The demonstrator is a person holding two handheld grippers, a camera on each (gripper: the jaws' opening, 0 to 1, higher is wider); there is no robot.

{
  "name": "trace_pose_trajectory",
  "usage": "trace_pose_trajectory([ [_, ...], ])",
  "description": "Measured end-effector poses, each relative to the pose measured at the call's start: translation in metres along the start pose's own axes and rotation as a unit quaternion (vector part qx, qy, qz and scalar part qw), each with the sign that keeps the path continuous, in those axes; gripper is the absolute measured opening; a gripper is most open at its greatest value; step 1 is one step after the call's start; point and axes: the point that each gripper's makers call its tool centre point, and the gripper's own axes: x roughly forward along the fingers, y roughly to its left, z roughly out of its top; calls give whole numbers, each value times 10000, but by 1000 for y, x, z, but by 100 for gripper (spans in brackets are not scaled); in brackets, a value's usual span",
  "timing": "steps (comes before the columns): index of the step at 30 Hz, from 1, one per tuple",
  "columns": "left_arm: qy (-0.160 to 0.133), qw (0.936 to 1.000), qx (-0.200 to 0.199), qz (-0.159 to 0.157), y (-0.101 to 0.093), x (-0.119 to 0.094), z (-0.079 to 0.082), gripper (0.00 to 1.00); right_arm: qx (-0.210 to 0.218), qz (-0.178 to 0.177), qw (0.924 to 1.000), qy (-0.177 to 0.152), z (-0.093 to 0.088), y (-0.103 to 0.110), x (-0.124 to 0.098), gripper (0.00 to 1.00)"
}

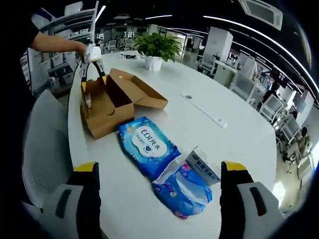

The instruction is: Operate the shoe box by opening the lid, removing the specified soft item, and placing it in the target area until the item is outside and the box remains undamaged.

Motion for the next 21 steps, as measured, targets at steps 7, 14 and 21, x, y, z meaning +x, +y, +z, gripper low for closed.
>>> trace_pose_trajectory([
  [7, 259, 9990, 254, -254, -2, 11, -3, 64, 102, -83, 9999, -49, -1, 19, -10, 96],
  [14, 620, 9951, 431, -641, -9, 22, -10, 58, 212, -148, 9996, -83, -6, 27, -15, 96],
  [21, 831, 9917, 571, -802, -15, 32, -14, 54, 331, -214, 9992, -109, -8, 30, -17, 96],
])
